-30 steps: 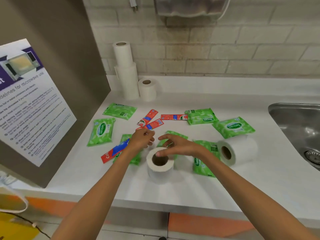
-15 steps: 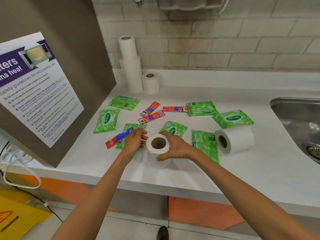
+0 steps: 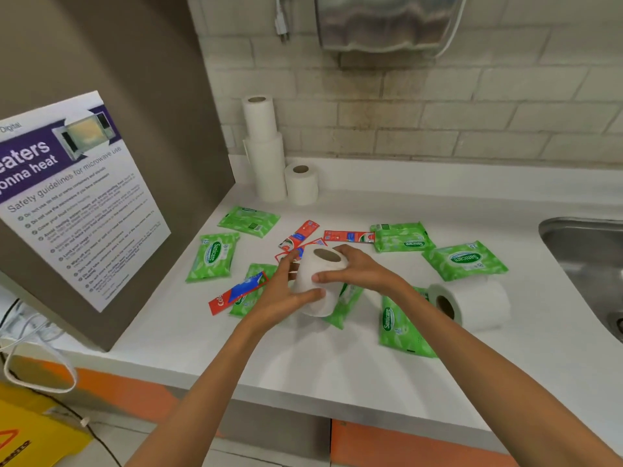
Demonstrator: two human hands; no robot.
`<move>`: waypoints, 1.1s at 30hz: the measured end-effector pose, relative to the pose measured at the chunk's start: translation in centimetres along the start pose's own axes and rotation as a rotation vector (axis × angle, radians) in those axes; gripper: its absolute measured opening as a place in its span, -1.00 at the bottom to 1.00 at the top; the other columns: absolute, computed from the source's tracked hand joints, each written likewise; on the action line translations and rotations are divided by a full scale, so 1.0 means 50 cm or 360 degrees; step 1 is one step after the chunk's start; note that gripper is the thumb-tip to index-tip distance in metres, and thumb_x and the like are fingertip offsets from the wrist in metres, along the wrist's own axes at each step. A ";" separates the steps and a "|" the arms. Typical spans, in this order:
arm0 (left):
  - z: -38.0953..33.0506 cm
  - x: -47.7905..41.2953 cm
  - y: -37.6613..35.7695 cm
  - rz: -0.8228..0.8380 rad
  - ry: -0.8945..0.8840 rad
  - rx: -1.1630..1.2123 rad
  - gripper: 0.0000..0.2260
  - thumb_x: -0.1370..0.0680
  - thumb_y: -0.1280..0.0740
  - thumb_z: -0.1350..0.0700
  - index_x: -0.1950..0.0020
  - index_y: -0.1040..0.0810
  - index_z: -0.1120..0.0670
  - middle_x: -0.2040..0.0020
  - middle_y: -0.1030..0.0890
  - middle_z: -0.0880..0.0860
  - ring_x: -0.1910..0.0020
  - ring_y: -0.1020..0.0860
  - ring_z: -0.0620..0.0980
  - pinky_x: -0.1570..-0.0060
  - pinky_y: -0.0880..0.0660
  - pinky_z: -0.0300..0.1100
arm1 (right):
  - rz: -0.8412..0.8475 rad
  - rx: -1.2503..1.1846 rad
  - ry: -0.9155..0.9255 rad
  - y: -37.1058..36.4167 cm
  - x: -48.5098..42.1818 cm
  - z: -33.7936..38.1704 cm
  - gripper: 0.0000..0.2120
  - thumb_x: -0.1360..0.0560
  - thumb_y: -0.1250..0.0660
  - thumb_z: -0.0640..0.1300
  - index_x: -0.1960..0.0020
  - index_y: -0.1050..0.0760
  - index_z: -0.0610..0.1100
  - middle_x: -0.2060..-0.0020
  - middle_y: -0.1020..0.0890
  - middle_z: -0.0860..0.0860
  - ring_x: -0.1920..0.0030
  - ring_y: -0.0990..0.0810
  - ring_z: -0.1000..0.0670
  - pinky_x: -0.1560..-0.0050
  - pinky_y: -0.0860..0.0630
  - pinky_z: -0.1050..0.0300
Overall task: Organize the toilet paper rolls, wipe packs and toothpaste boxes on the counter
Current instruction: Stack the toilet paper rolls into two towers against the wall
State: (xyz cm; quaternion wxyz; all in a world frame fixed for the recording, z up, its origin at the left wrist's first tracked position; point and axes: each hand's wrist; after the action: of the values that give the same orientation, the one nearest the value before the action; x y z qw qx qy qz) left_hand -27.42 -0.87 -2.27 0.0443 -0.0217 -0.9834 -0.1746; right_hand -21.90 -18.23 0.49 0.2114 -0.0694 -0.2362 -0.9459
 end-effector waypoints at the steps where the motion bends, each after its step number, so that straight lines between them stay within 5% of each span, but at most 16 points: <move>1: -0.001 -0.010 -0.003 -0.0021 -0.0027 -0.0014 -0.18 -0.33 -0.52 0.03 -0.45 -0.13 -0.10 -0.21 -0.42 -0.13 -0.18 -0.43 -0.10 -0.11 -0.46 -0.18 | 0.0000 0.0014 0.0006 0.002 -0.009 0.005 -0.34 -0.24 -0.55 0.09 -0.25 -0.39 -0.02 -0.09 -0.54 0.09 -0.13 -0.52 0.03 -0.06 -0.49 0.18; 6: -0.016 -0.064 -0.007 -0.0159 -0.0164 -0.0044 -0.24 -0.25 -0.56 0.00 -0.33 -0.24 -0.12 -0.06 -0.46 -0.33 -0.04 -0.48 -0.27 0.11 -0.41 -0.42 | -0.0002 0.0024 0.0059 0.013 -0.060 0.032 -0.31 -0.22 -0.57 0.06 -0.26 -0.36 -0.01 -0.01 -0.53 0.17 -0.04 -0.52 0.12 0.05 -0.46 0.31; 10: -0.031 -0.118 0.011 -0.0237 -0.0163 -0.0119 -0.22 -0.17 -0.52 -0.10 -0.31 -0.27 -0.04 -0.11 -0.51 -0.11 -0.08 -0.51 -0.05 -0.03 -0.50 -0.15 | -0.0020 -0.0022 0.0081 0.030 -0.107 0.053 -0.33 -0.21 -0.59 0.01 -0.23 -0.37 -0.02 -0.08 -0.55 0.10 -0.11 -0.54 0.07 -0.11 -0.52 0.15; 14: -0.035 -0.172 0.037 -0.0274 -0.0126 -0.0029 -0.26 -0.16 -0.51 -0.10 -0.28 -0.29 -0.05 -0.15 -0.51 -0.08 -0.09 -0.52 -0.06 -0.07 -0.51 -0.11 | 0.0056 -0.0180 0.0107 0.054 -0.143 0.077 -0.39 -0.31 -0.53 -0.04 -0.27 -0.35 -0.02 0.01 -0.55 0.13 0.03 -0.55 0.17 0.20 -0.52 0.38; 21: -0.053 -0.284 0.089 -0.0404 -0.0162 0.0037 -0.31 -0.27 -0.56 0.03 -0.29 -0.30 0.05 -0.11 -0.48 -0.06 -0.07 -0.49 -0.05 0.06 -0.44 -0.23 | 0.0104 -0.0372 0.0021 0.079 -0.221 0.090 -0.54 -0.49 -0.31 0.04 -0.35 -0.32 -0.02 -0.07 -0.57 0.04 -0.08 -0.56 0.02 -0.26 -0.44 -0.03; 27: -0.087 -0.377 0.128 -0.0350 -0.0133 0.0227 -0.37 -0.32 -0.53 0.07 -0.28 -0.31 0.07 -0.14 -0.49 -0.02 -0.09 -0.51 -0.03 0.01 -0.49 -0.20 | 0.0109 -0.0476 0.0074 0.093 -0.304 0.088 -0.53 -0.51 -0.20 -0.17 -0.39 -0.27 0.06 -0.21 -0.54 -0.02 -0.22 -0.48 0.00 -0.12 -0.43 0.15; 30: -0.100 -0.418 0.149 -0.0256 -0.0141 0.0287 -0.49 -0.36 -0.51 0.11 -0.22 -0.37 0.07 -0.11 -0.54 0.01 0.00 -0.55 -0.11 0.16 -0.52 -0.38 | 0.0051 -0.0559 0.0092 0.107 -0.352 0.098 -0.57 -0.47 -0.27 -0.19 -0.31 -0.34 0.01 -0.11 -0.56 0.02 -0.19 -0.48 0.01 -0.22 -0.36 0.11; 33: -0.106 -0.456 0.168 -0.0166 -0.0117 0.0388 -0.50 -0.39 -0.47 0.12 -0.28 -0.39 0.12 -0.17 -0.56 0.07 -0.07 -0.57 -0.02 0.12 -0.52 -0.32 | -0.0010 -0.0702 0.0096 0.122 -0.402 0.104 -0.60 -0.47 -0.35 -0.14 -0.28 -0.38 -0.13 -0.17 -0.56 -0.07 -0.21 -0.53 -0.06 -0.28 -0.42 0.08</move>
State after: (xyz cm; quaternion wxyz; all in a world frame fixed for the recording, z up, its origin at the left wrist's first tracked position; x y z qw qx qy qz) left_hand -3.83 4.58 3.40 0.0014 0.0287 -0.9981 -0.0550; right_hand -1.01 -13.25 2.97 0.1950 -0.0849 -0.0173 -0.9770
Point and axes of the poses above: each hand's wrist, its own x-axis away from the middle knuckle, its own y-axis out of the back of the hand, z = x × y
